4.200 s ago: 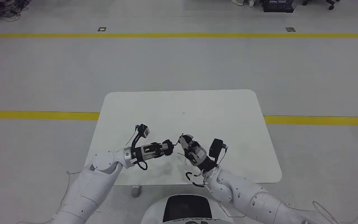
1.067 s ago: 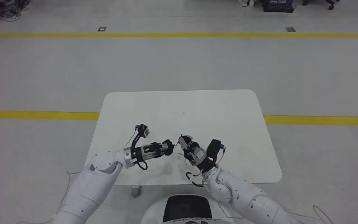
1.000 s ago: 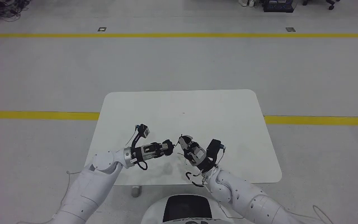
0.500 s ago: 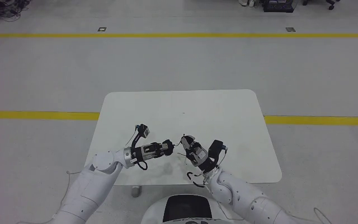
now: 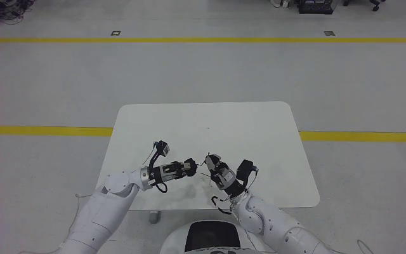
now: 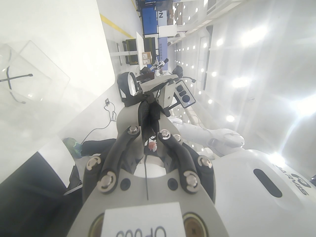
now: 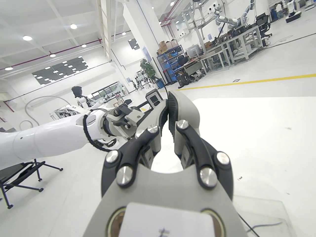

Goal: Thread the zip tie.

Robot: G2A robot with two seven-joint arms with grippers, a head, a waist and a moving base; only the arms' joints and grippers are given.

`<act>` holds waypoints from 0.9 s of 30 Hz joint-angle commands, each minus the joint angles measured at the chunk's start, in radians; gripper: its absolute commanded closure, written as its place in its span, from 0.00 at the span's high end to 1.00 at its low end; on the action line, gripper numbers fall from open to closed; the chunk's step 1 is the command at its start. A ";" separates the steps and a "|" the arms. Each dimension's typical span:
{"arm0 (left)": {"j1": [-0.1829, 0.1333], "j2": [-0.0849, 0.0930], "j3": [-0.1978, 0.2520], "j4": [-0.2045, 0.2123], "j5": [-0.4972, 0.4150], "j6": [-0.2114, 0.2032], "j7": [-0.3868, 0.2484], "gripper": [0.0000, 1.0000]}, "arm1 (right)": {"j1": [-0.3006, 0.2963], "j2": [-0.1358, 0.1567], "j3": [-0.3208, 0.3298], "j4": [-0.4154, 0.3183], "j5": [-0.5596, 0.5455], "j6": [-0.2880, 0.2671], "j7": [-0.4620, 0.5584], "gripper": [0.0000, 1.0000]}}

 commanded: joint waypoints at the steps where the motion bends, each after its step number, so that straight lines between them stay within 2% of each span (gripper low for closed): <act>1: 0.000 0.000 0.000 0.000 0.000 0.000 0.000 0.00 | 0.000 0.000 0.000 0.000 0.000 0.000 0.000 0.00; 20: 0.000 0.000 0.000 0.000 0.000 0.000 0.000 0.00 | -0.046 -0.024 0.054 -0.038 0.040 0.028 0.066 0.00; 27: 0.000 0.000 0.000 0.000 0.000 0.000 0.000 0.00 | -0.056 -0.034 0.072 -0.034 0.041 0.011 0.077 0.00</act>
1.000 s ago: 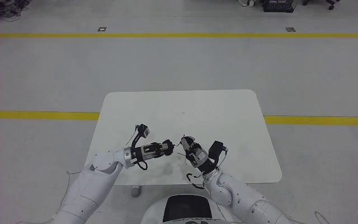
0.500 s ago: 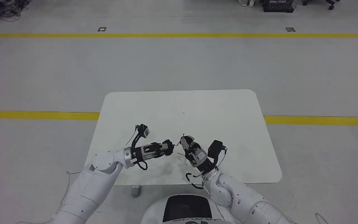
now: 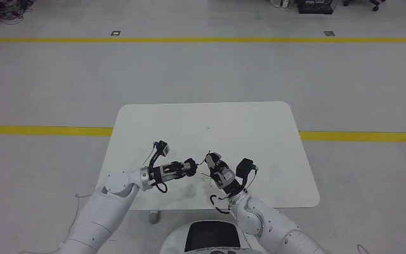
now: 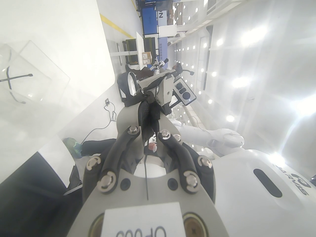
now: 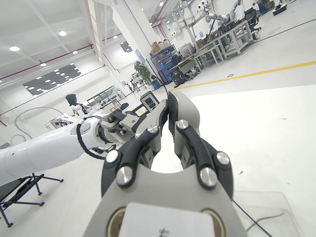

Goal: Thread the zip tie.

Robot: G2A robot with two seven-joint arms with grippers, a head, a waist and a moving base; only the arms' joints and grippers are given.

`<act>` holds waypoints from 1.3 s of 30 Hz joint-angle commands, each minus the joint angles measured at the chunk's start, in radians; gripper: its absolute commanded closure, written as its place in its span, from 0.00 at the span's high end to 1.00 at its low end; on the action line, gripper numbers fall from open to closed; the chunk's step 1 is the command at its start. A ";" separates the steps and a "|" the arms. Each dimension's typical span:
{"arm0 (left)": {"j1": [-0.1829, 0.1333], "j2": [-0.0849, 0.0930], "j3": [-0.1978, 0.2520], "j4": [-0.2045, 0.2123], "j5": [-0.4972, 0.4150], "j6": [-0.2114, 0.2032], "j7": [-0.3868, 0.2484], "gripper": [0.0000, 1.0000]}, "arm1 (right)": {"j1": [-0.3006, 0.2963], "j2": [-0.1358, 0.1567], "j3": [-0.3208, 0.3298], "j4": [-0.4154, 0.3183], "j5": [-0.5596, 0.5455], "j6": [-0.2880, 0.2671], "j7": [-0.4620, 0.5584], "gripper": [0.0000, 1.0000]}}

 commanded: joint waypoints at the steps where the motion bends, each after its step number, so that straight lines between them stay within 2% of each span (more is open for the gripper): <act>1: 0.000 0.000 0.000 0.000 0.000 0.000 0.000 0.00 | -0.003 -0.002 0.006 0.001 -0.001 -0.008 0.001 0.00; 16: 0.000 0.000 0.000 0.000 0.000 0.000 0.000 0.00 | -0.022 -0.015 0.034 -0.002 -0.009 -0.016 0.025 0.00; 19: 0.012 0.000 0.011 -0.017 0.023 0.002 0.050 0.00 | -0.026 -0.018 0.038 0.000 -0.011 -0.016 0.019 0.00; 27: 0.024 0.005 0.010 -0.018 0.012 0.000 0.072 0.00 | -0.032 -0.022 0.044 0.004 -0.016 -0.016 0.017 0.00; 31: 0.036 0.007 0.004 -0.038 0.019 0.000 0.097 0.00 | -0.033 -0.022 0.048 0.006 -0.016 -0.016 0.020 0.00; 39: 0.070 0.010 0.000 -0.098 0.097 0.000 0.162 0.00 | -0.038 -0.023 0.053 0.007 -0.007 -0.016 0.020 0.00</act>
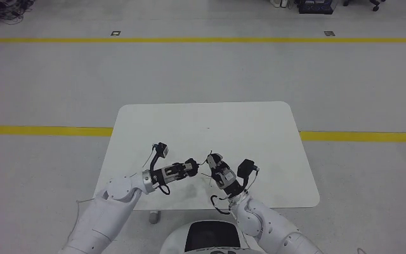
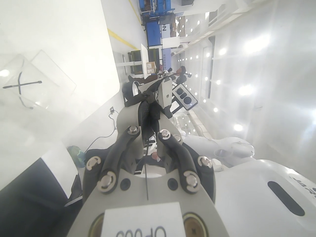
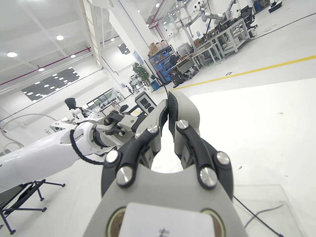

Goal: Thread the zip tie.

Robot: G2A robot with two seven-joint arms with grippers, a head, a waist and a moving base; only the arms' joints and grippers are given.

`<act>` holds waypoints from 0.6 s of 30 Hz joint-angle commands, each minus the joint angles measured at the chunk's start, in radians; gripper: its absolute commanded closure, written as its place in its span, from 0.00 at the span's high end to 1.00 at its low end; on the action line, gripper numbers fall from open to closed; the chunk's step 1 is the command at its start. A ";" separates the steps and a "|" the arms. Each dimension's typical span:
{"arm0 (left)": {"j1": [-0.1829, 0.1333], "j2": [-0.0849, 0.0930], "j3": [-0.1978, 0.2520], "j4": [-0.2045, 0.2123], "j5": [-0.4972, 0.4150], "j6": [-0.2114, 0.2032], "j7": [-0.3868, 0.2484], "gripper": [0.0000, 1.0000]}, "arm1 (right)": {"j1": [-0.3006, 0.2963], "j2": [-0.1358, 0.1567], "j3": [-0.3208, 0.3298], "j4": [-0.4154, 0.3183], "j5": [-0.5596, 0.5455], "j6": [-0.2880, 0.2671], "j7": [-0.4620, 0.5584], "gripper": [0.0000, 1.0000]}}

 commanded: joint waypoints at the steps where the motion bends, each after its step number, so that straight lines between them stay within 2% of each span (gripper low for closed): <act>1: 0.008 0.001 -0.001 -0.014 0.019 0.000 0.017 0.00 | -0.001 0.000 0.001 0.000 0.003 0.000 0.000 0.00; 6: 0.027 0.001 -0.006 -0.040 0.043 0.000 0.045 0.00 | -0.003 -0.002 0.000 -0.001 0.018 0.000 -0.001 0.00; 14: 0.035 -0.002 -0.020 -0.053 0.046 0.000 0.053 0.00 | 0.001 -0.002 -0.001 0.002 0.040 0.000 0.004 0.00; 18: 0.042 -0.004 -0.028 -0.064 0.072 0.000 0.076 0.00 | 0.002 -0.003 0.000 0.003 0.053 0.000 0.004 0.00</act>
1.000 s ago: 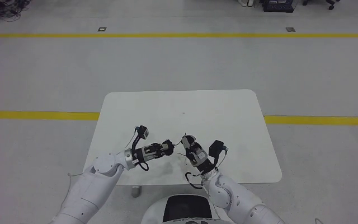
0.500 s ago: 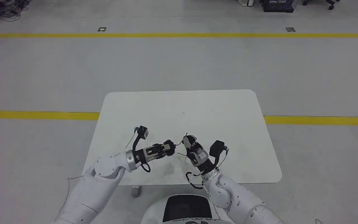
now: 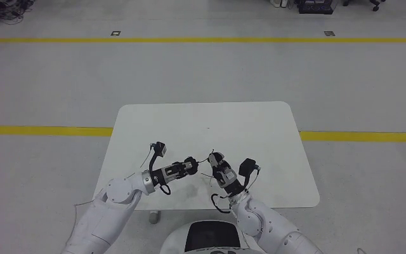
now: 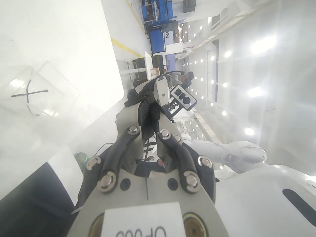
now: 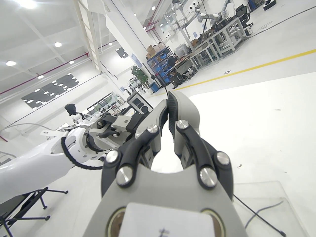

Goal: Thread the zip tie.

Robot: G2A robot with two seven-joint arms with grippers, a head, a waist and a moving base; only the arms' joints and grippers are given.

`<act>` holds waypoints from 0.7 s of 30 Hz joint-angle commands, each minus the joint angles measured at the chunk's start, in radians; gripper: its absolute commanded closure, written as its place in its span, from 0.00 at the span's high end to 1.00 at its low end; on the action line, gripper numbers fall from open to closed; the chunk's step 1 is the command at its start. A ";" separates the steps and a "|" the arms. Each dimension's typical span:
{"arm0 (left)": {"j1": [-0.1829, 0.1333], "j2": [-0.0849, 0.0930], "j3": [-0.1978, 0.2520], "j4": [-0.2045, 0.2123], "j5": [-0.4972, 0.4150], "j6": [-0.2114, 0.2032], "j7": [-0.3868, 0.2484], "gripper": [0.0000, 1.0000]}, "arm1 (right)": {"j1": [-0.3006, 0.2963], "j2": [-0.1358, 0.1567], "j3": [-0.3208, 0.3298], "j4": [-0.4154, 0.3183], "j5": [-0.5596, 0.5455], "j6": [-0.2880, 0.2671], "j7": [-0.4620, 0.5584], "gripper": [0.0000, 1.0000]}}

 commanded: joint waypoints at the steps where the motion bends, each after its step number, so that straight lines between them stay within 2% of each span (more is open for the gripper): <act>1: 0.003 -0.001 -0.002 -0.006 0.008 0.000 0.006 0.00 | 0.000 0.000 0.000 0.000 0.007 0.000 0.002 0.00; 13: 0.018 -0.007 -0.009 -0.027 0.045 0.000 0.025 0.00 | 0.003 0.003 0.000 -0.002 0.019 0.000 0.022 0.00; 21: 0.026 -0.009 -0.014 -0.035 0.071 0.000 0.037 0.00 | 0.008 0.011 -0.001 0.001 -0.046 0.000 0.001 0.00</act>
